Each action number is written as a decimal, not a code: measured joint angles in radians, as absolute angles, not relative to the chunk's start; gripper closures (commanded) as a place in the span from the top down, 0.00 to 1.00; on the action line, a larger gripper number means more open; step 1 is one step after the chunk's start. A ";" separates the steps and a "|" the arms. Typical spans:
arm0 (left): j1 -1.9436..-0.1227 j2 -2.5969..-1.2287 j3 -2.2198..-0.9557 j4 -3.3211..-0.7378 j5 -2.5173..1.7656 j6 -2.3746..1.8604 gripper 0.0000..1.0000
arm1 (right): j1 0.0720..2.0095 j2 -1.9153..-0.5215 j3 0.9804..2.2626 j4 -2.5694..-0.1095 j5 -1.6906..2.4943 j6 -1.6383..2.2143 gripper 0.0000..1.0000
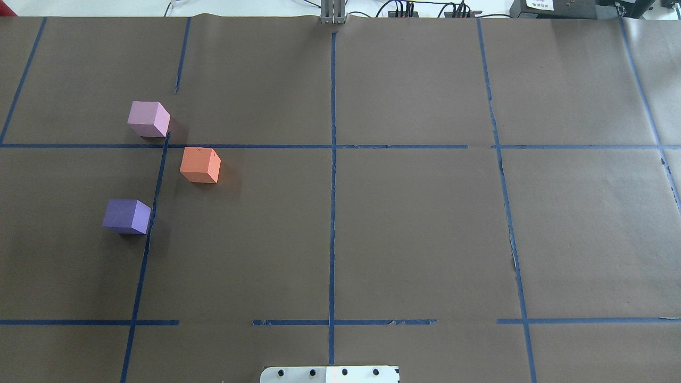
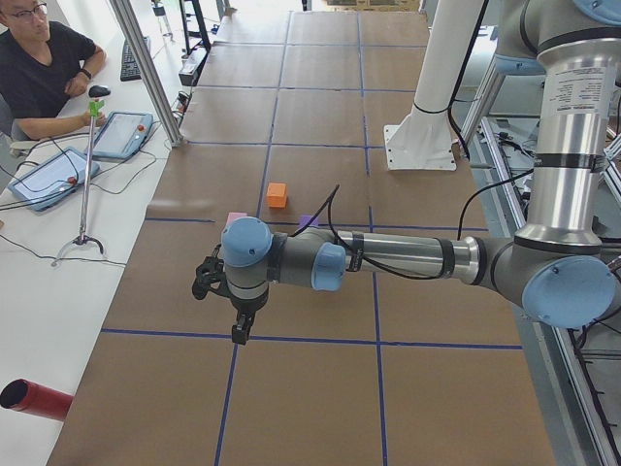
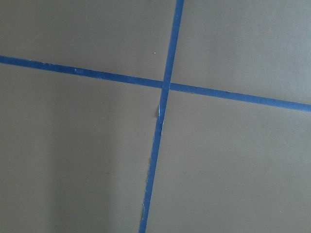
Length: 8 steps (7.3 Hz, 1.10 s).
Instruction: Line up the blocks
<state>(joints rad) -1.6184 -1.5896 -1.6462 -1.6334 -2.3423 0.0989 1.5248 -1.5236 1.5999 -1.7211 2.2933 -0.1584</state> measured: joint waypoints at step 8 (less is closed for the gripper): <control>-1.327 -1.750 -2.041 -1.352 -2.376 -0.376 1.00 | 1.525 -1.525 1.600 -1.721 2.293 -0.158 1.00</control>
